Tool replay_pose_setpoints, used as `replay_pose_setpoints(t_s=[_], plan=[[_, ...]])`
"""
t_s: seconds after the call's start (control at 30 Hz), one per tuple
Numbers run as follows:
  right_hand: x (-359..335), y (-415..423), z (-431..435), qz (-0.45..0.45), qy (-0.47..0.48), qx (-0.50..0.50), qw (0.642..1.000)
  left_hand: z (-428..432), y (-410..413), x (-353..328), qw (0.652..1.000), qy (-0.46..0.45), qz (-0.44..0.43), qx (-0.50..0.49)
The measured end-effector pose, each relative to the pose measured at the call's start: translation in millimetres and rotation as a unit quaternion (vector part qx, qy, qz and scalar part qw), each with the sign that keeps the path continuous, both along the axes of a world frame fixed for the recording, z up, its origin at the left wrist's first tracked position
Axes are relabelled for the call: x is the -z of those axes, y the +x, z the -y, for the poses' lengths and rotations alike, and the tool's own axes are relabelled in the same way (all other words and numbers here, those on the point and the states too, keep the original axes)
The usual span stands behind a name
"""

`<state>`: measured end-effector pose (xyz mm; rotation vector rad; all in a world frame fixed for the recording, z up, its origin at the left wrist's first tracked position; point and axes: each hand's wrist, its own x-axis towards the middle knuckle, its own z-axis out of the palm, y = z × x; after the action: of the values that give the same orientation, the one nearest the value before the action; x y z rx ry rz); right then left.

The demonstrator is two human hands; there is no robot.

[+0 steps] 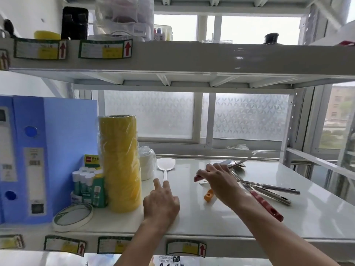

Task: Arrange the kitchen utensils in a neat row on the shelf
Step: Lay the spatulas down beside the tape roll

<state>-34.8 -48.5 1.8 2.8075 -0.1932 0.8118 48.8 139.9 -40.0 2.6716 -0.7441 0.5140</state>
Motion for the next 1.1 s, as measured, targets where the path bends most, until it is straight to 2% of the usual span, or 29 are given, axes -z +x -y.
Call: replay_pose_setpoints(t_s=[0.1, 0.3, 0.43, 0.5, 0.57, 0.77, 0.9, 1.0, 1.1], plan=[[-7.0, 0.9, -15.3, -0.009, -0.055, -0.034, 0.998, 1.2, 1.8, 2.1, 1.000, -0.014, 0.004, 0.002], [-12.5, 5.9, -42.8, -0.065, -0.093, -0.097, 0.989, -0.1, 7.5, 7.5, 0.997, -0.061, 0.051, 0.014], [-6.8, 12.9, -49.4, -0.099, -0.145, -0.066, 0.982, 0.1, 6.1, 2.1, 0.962, -0.176, 0.152, 0.146], [-6.7, 14.8, -54.1, -0.098, -0.150, -0.049, 0.983, -1.4, -1.4, -3.1, 0.949, -0.203, 0.141, 0.197], [-9.3, 16.0, -58.7, -0.130, -0.133, -0.026, 0.982, -3.0, -4.9, -5.5, 0.948, -0.217, 0.110, 0.204], [-22.1, 20.5, -65.0, -0.201, -0.143, -0.031, 0.969, -4.6, 0.9, -3.0, 0.945, -0.260, 0.026, 0.195], [-23.3, 34.2, -69.5, -0.268, -0.178, -0.052, 0.946, -3.4, 6.0, -0.9, 0.945, -0.294, -0.043, 0.138], [-14.7, 48.7, -70.4, -0.307, -0.221, -0.058, 0.924, -5.2, 13.8, 3.3, 0.955, -0.269, -0.073, 0.099], [-6.2, 62.5, -64.8, -0.313, -0.241, -0.065, 0.916, -6.1, 14.4, 6.3, 0.975, -0.205, -0.040, 0.079]])
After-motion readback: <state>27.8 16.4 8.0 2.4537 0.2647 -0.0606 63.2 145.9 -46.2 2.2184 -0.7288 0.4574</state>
